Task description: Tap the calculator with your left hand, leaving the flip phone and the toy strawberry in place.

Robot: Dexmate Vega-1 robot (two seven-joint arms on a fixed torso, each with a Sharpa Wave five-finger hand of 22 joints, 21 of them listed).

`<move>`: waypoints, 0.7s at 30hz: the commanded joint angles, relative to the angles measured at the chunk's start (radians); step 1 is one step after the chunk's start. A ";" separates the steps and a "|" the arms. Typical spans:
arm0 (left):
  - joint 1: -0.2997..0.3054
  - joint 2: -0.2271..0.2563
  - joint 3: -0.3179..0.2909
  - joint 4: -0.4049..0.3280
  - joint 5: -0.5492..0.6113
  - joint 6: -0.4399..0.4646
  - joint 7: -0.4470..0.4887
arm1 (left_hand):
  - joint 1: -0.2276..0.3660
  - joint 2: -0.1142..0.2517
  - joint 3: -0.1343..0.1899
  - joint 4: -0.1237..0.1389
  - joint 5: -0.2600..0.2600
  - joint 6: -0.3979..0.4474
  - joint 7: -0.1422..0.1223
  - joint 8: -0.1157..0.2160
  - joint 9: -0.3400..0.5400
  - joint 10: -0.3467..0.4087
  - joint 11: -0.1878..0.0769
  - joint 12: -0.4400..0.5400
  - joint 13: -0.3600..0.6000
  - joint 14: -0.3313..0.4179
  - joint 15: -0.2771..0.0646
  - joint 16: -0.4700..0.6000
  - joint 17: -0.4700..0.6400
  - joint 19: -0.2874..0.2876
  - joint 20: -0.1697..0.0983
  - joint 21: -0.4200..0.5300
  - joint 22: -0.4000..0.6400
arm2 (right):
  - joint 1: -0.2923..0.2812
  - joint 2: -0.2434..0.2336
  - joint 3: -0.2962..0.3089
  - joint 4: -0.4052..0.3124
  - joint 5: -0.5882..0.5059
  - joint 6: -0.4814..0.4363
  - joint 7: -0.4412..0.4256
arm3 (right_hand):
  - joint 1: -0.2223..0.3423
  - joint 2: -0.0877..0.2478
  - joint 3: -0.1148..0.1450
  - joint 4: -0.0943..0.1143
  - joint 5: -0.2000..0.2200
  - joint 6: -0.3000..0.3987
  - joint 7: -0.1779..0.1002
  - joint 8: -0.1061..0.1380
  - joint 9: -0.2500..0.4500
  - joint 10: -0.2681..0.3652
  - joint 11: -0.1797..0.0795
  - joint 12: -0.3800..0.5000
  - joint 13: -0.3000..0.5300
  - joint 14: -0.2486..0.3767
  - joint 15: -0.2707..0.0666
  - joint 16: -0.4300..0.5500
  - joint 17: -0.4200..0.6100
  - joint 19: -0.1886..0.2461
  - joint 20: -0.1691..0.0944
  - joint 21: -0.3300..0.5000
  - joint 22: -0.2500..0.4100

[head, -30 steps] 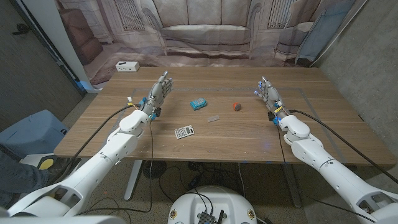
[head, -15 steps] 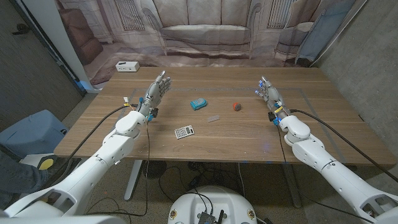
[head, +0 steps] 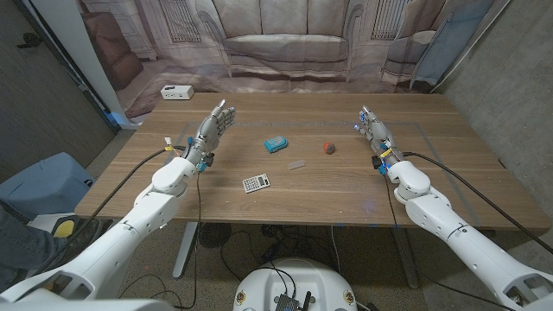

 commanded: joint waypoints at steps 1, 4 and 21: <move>0.048 0.042 -0.015 -0.026 0.016 -0.018 -0.005 | 0.003 0.004 0.001 -0.006 0.003 0.013 0.000 0.002 0.005 0.014 0.002 0.004 -0.002 0.015 0.005 0.008 0.003 0.014 0.006 -0.001 0.004 | -0.010 0.002 -0.002 -0.028 -0.014 0.004 -0.017 | 0.005 0.004 0.003 -0.005 0.002 0.008 0.000 0.006 0.002 0.007 0.007 0.004 0.002 0.005 0.003 0.004 0.002 0.014 0.000 -0.006 0.004; 0.068 0.053 -0.020 -0.041 0.019 -0.020 0.002 | 0.003 0.004 0.000 -0.007 0.003 0.022 0.002 0.003 0.006 0.023 -0.002 0.007 -0.005 0.024 0.004 0.009 0.003 0.021 0.008 -0.003 0.004 | -0.006 0.004 -0.004 -0.025 -0.018 0.005 -0.017 | 0.005 0.004 0.003 -0.005 0.001 0.009 0.000 0.006 0.002 0.007 0.006 0.004 0.002 0.005 0.005 0.004 0.001 0.014 0.000 -0.007 0.004; 0.151 0.055 -0.057 -0.075 0.008 -0.110 0.006 | 0.005 0.004 -0.004 -0.012 0.001 0.047 -0.004 0.002 0.006 0.053 -0.007 0.013 -0.019 0.052 0.002 0.011 0.003 0.042 0.019 -0.010 0.004 | -0.043 -0.017 0.012 -0.059 -0.030 0.015 -0.036 | 0.005 0.008 0.002 -0.007 0.000 0.013 0.000 0.005 0.002 0.009 0.007 0.003 0.000 0.008 0.004 0.004 -0.001 0.017 0.001 -0.013 0.004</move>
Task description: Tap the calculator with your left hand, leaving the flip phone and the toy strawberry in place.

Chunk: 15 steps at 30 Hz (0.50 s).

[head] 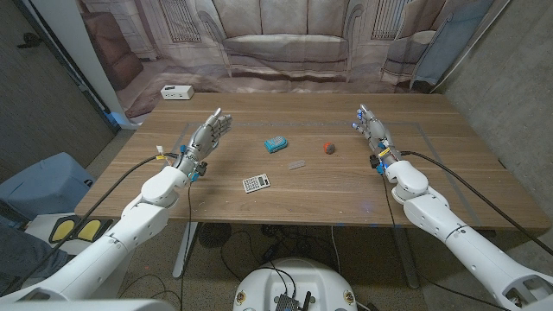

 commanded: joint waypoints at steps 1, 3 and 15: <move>0.056 0.005 -0.023 -0.030 -0.004 -0.046 0.008 | 0.005 0.004 -0.001 -0.009 0.001 0.018 0.000 0.003 0.001 0.017 -0.003 0.006 0.000 0.012 0.001 0.004 0.003 0.008 0.006 -0.002 0.004 | -0.033 -0.019 0.016 -0.035 -0.010 0.004 -0.022 | 0.005 0.008 0.002 -0.007 0.000 0.013 0.001 0.005 0.002 0.004 0.002 0.003 0.000 0.003 0.001 0.004 0.003 0.006 0.002 -0.002 0.004; 0.069 0.007 -0.023 -0.038 0.004 -0.049 0.016 | 0.006 0.004 -0.001 -0.010 0.001 0.022 -0.001 0.003 0.001 0.018 -0.004 0.006 -0.002 0.013 0.000 0.004 0.003 0.011 0.009 -0.003 0.004 | -0.041 -0.024 0.020 -0.042 -0.006 0.002 -0.023 | 0.005 0.009 0.002 -0.007 0.000 0.014 0.000 0.005 0.002 0.004 0.001 0.003 0.000 0.004 0.002 0.004 0.003 0.007 0.002 -0.003 0.004; 0.129 0.005 -0.038 -0.082 0.005 -0.070 0.044 | 0.007 0.003 -0.003 -0.012 0.000 0.032 -0.003 0.002 0.002 0.024 -0.003 0.006 -0.008 0.024 0.000 0.003 0.003 0.018 0.014 -0.008 0.004 | -0.049 -0.044 0.028 -0.060 0.000 0.003 0.002 | 0.006 0.011 0.002 -0.009 -0.001 0.017 0.000 0.004 0.002 0.006 0.001 0.002 -0.001 0.005 0.002 0.004 0.000 0.011 0.003 -0.007 0.004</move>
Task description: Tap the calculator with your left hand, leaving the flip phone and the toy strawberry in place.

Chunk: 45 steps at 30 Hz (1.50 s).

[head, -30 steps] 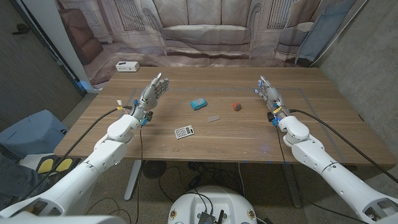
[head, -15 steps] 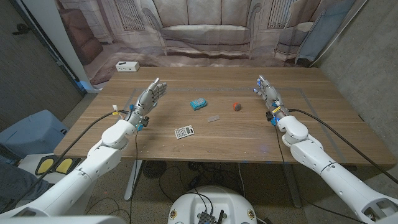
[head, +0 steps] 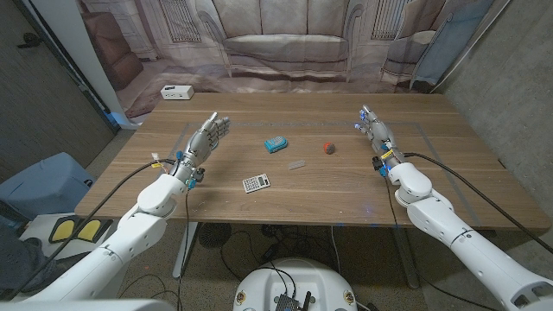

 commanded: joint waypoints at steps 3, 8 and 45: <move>0.075 0.011 -0.021 -0.064 -0.002 -0.017 0.028 | 0.007 0.003 0.000 -0.008 0.000 0.009 -0.001 0.001 0.002 0.014 -0.001 0.007 0.000 0.013 -0.002 0.001 0.002 0.009 0.003 -0.003 0.004 | -0.019 -0.021 0.018 -0.020 0.020 0.024 0.037 | 0.001 0.008 0.000 -0.008 -0.001 0.007 0.000 0.004 0.003 0.006 0.001 0.002 -0.002 0.005 0.002 0.004 0.000 0.011 0.003 -0.004 0.004; 0.096 0.015 -0.033 -0.081 -0.030 -0.019 0.017 | 0.007 0.002 -0.001 -0.009 0.000 0.009 -0.001 -0.001 0.002 0.013 0.000 0.005 -0.002 0.015 -0.002 0.001 0.003 0.010 0.002 -0.006 0.004 | -0.031 -0.023 0.030 -0.012 0.033 0.056 0.056 | 0.000 0.008 -0.001 -0.008 -0.001 0.010 0.001 0.004 0.003 0.007 0.003 0.002 -0.002 0.005 0.002 0.003 0.000 0.012 0.004 -0.006 0.004; 0.322 0.053 -0.165 -0.221 0.149 -0.082 0.163 | 0.005 -0.011 -0.020 -0.018 0.002 0.069 -0.008 0.001 0.003 0.068 -0.011 0.014 -0.021 0.074 -0.017 0.001 0.003 0.069 0.010 -0.022 0.005 | -0.118 -0.057 0.056 -0.156 0.016 0.039 0.019 | -0.007 0.006 -0.008 -0.011 -0.003 0.017 0.006 0.002 0.003 0.015 0.003 0.001 -0.004 0.009 0.003 0.003 -0.005 0.021 0.004 -0.020 0.005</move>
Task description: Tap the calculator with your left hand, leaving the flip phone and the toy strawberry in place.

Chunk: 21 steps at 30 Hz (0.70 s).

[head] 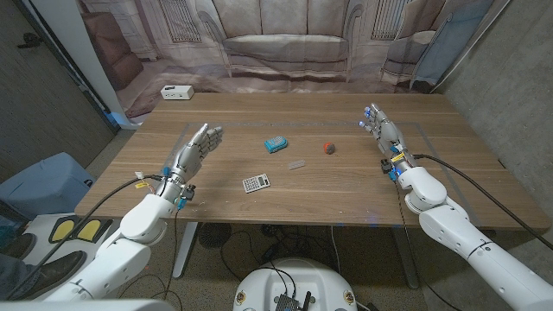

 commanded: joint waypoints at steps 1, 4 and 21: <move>0.055 -0.006 -0.036 -0.013 0.096 -0.035 0.057 | 0.000 -0.004 -0.003 -0.002 0.002 0.017 0.000 0.002 0.004 0.009 -0.006 0.007 -0.001 0.001 -0.009 0.000 0.003 0.026 0.003 0.000 0.005 | -0.014 -0.005 -0.005 -0.047 -0.017 -0.011 -0.011 | -0.003 0.002 -0.002 -0.003 -0.003 0.012 0.000 0.001 0.003 0.004 0.004 0.001 0.001 0.006 0.008 0.003 -0.001 0.007 0.001 -0.005 0.005; 0.054 -0.004 -0.037 -0.009 0.119 -0.035 0.059 | 0.000 0.001 -0.002 -0.001 0.003 0.022 0.001 0.002 0.004 0.010 -0.013 0.006 -0.002 0.001 -0.013 -0.002 0.003 0.034 0.010 -0.001 0.005 | -0.015 -0.003 -0.007 -0.050 -0.015 -0.016 -0.012 | -0.003 0.002 -0.002 -0.003 -0.003 0.012 0.000 0.001 0.003 0.005 0.005 0.001 0.001 0.007 0.007 0.003 -0.001 0.008 0.000 -0.006 0.005; 0.073 -0.007 -0.058 -0.061 0.354 0.008 0.169 | 0.002 0.003 -0.005 -0.004 0.005 0.045 -0.001 0.003 0.004 0.027 -0.012 0.008 -0.006 0.015 -0.014 -0.003 0.003 0.037 0.020 -0.014 0.005 | -0.012 0.004 -0.014 -0.066 -0.039 -0.037 -0.043 | -0.004 0.004 -0.004 -0.005 -0.003 0.015 0.001 0.001 0.003 0.006 0.006 0.000 0.000 0.008 0.009 0.003 -0.003 0.012 -0.001 -0.012 0.005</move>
